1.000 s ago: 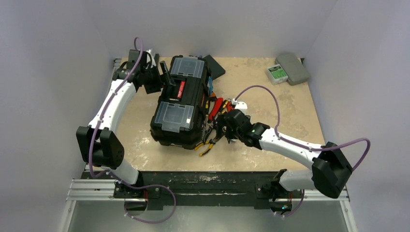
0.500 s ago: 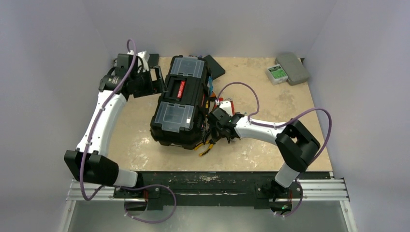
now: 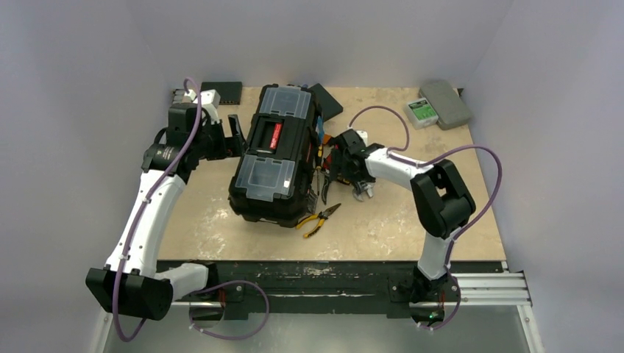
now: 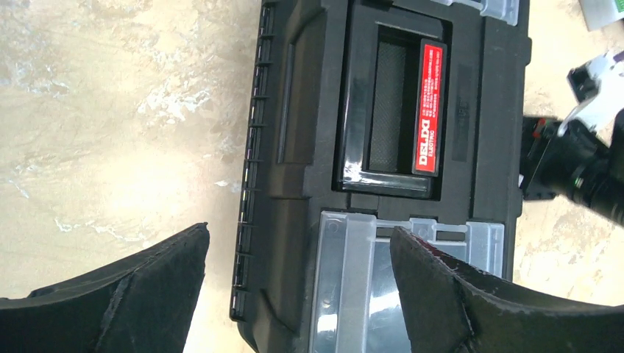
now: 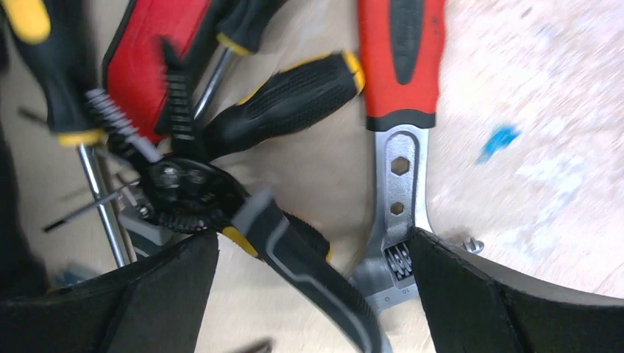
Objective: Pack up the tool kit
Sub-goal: Move the tool to the center of the board, then open the toolbox at the center of the board.
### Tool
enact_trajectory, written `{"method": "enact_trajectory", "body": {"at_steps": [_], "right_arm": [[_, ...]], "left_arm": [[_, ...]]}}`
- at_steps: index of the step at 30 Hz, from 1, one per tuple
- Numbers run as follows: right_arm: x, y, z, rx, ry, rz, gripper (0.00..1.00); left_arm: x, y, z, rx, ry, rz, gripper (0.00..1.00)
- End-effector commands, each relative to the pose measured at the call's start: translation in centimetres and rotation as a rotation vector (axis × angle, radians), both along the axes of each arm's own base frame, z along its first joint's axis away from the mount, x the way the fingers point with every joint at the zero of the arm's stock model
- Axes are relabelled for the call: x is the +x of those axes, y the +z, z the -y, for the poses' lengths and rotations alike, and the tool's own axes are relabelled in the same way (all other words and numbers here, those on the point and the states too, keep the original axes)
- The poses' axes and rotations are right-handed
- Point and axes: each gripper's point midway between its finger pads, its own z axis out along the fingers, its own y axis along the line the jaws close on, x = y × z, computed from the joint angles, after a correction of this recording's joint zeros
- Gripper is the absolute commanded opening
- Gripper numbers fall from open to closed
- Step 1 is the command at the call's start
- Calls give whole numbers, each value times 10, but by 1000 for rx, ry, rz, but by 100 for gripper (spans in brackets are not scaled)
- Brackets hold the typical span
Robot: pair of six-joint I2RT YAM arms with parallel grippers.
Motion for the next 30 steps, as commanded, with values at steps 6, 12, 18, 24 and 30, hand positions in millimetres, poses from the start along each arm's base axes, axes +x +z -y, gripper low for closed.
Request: {"method": "enact_trajectory", "body": {"at_steps": [6, 12, 18, 24, 30], "right_arm": [[69, -4, 41, 59, -93, 3, 99], [71, 77, 24, 185, 1, 133, 99], [70, 158, 24, 272, 20, 313, 99], [66, 206, -1, 517, 121, 543, 99], [69, 232, -40, 822, 243, 573, 99]], "left_arm": [[7, 14, 0, 25, -20, 79, 90], [11, 14, 0, 35, -32, 81, 91], [28, 23, 12, -23, -34, 11, 99], [54, 25, 28, -77, -53, -102, 100], [72, -3, 33, -42, -102, -214, 100]]}}
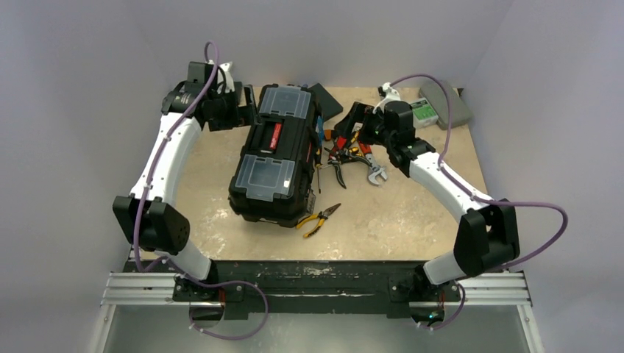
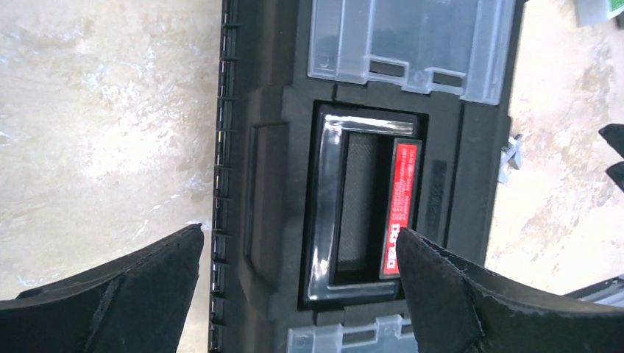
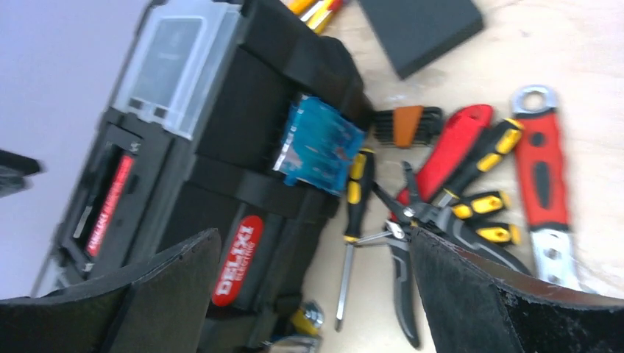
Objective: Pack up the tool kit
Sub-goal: Open the toolbox at the center of the board.
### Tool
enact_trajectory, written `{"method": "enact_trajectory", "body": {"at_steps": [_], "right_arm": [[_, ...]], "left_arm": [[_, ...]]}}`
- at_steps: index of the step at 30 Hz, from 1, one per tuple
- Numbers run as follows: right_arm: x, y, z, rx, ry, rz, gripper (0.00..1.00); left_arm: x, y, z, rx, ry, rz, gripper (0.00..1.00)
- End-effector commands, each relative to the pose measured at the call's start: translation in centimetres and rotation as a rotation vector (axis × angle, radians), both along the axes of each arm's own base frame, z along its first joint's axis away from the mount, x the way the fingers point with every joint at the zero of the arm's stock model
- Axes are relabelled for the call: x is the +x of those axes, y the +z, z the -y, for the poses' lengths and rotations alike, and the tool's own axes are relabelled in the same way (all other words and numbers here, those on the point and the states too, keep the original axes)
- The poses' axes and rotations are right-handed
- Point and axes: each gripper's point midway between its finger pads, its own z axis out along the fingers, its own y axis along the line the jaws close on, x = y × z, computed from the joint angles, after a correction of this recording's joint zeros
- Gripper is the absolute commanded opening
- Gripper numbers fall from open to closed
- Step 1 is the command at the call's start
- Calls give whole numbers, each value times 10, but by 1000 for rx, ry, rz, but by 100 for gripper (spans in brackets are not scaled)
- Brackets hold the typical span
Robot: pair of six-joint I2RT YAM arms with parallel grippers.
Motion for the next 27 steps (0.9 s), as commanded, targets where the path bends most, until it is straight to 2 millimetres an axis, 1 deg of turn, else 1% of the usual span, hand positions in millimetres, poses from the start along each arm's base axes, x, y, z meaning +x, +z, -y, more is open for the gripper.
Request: {"method": "enact_trajectory", "body": {"at_steps": [1, 4, 7, 10, 11, 15, 16, 17, 18, 22, 25, 27], "right_arm": [[7, 33, -41, 271, 187, 91, 99], [11, 27, -56, 405, 263, 65, 99], [16, 19, -66, 492, 297, 47, 99], [19, 5, -73, 557, 317, 28, 99], [19, 1, -74, 580, 322, 20, 99], [28, -17, -77, 634, 309, -3, 99], [33, -22, -78, 644, 299, -23, 99], [37, -29, -80, 656, 288, -55, 99], [40, -34, -82, 675, 286, -76, 99], [44, -43, -86, 785, 291, -114, 99], [51, -51, -87, 804, 279, -128, 99], [53, -51, -89, 826, 288, -127, 99]], "left_arm": [[-2, -18, 8, 4, -58, -97, 100], [0, -37, 14, -12, -92, -144, 98], [2, -54, 15, -4, -102, -170, 97], [2, -73, 13, 9, -107, -192, 92], [2, -78, 13, 5, -110, -209, 88], [1, -84, 16, -13, -121, -231, 64], [0, -85, 16, -14, -121, -237, 59], [0, -85, 16, -12, -122, -240, 56], [-1, -85, 15, -5, -119, -243, 55], [-2, -84, 7, 35, -103, -231, 54], [-5, -83, 7, 38, -105, -228, 54], [-5, -82, 7, 37, -106, -224, 54]]}}
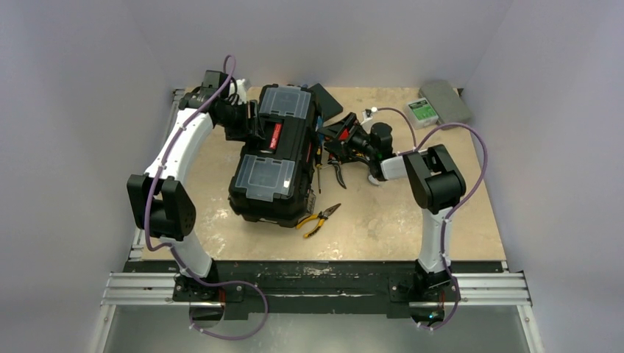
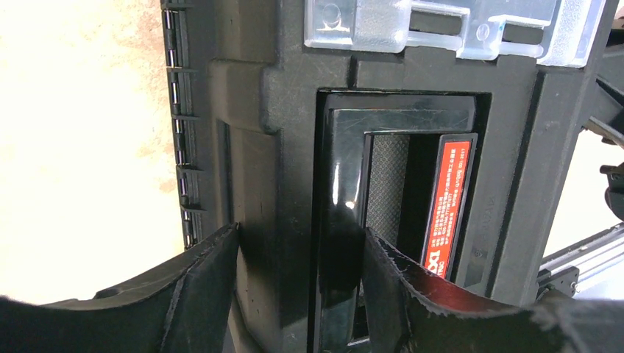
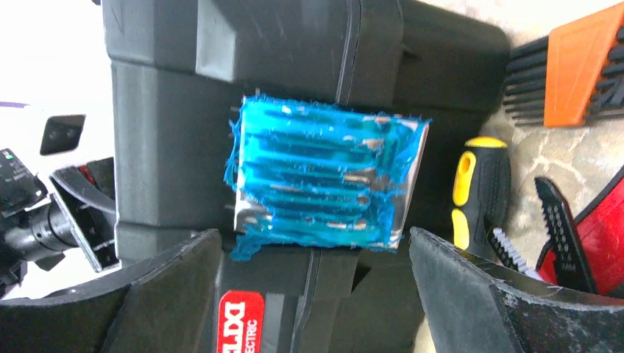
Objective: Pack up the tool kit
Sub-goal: Open the toolbox at the center of the board.
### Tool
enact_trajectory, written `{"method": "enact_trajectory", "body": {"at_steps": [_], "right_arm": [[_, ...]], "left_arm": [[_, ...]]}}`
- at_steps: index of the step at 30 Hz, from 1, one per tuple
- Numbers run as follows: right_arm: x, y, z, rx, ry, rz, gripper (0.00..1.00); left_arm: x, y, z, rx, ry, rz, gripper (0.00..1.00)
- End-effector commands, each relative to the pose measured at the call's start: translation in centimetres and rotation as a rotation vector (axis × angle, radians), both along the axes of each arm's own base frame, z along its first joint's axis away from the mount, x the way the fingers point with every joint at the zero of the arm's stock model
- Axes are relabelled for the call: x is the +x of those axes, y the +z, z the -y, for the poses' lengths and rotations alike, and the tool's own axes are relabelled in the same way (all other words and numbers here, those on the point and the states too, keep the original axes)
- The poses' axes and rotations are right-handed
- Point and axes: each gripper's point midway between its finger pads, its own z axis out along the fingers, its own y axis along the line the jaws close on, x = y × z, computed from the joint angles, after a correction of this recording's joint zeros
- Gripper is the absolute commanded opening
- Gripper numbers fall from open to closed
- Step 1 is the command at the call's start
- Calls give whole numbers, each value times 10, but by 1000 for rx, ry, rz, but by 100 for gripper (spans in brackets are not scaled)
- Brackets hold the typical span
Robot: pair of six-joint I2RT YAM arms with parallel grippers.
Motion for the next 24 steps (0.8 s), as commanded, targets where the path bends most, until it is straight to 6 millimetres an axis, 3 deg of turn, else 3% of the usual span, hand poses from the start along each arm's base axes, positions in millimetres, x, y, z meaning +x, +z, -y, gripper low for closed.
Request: {"method": "enact_trajectory", "body": {"at_steps": [1, 24], "right_arm": [[11, 47, -5, 129, 20, 110, 99], [28, 14, -10, 249, 9, -10, 99]], "left_arm": [[-9, -11, -11, 56, 5, -27, 54], [-11, -12, -5, 27, -15, -42, 57]]}}
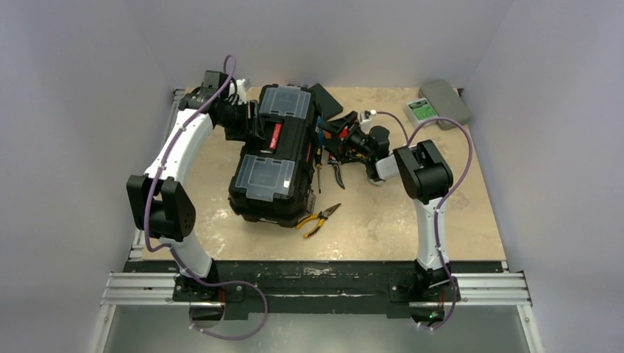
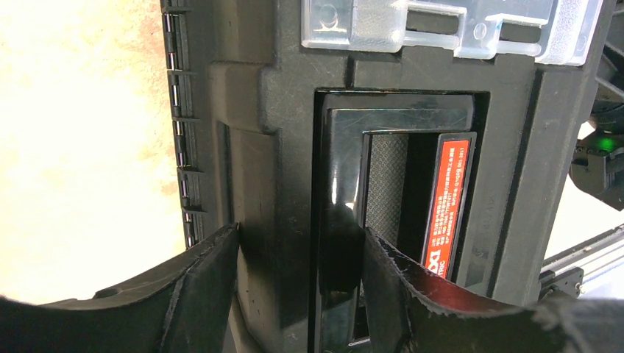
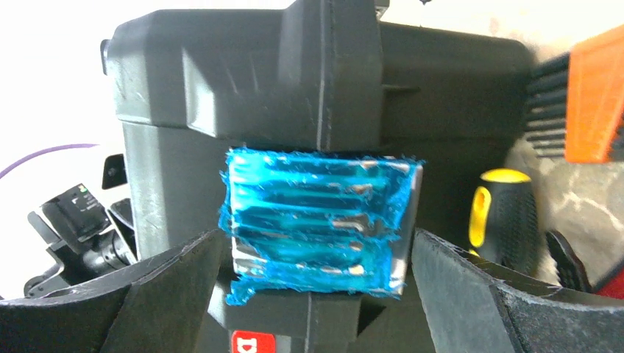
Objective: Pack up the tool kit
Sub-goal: Open the toolbox at the center of the board.
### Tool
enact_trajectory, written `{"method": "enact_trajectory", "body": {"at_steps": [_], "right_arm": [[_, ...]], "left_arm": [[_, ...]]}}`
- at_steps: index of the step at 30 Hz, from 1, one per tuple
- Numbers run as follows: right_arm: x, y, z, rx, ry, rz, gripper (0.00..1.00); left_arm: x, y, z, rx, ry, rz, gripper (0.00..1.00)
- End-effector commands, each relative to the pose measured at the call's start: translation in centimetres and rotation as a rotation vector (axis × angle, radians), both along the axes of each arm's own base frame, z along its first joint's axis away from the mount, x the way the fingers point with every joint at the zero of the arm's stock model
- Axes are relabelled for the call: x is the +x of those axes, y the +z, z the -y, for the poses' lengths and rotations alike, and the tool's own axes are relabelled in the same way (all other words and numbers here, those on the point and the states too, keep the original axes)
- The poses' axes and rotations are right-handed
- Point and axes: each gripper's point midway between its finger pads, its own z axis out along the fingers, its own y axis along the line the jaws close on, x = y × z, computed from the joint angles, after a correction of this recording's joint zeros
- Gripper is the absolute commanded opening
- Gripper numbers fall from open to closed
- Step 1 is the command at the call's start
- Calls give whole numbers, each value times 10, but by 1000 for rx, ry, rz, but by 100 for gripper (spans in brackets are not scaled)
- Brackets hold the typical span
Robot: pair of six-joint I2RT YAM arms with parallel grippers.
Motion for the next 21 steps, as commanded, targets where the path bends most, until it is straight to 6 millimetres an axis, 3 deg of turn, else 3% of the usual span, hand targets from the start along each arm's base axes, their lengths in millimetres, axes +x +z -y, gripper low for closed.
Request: {"method": "enact_trajectory", "body": {"at_steps": [1, 17, 19, 21], "right_arm": [[7, 23, -6, 59, 12, 60, 99], [5, 25, -33, 131, 99, 4, 99], [4, 29, -34, 134, 112, 5, 95], [2, 32, -35, 125, 123, 2, 83]], "left_arm": [[-11, -14, -7, 34, -3, -55, 57], [-12, -18, -2, 16, -31, -82, 55], [-12, -20, -2, 17, -32, -86, 55], [-12, -20, -2, 18, -33, -87, 54]]}}
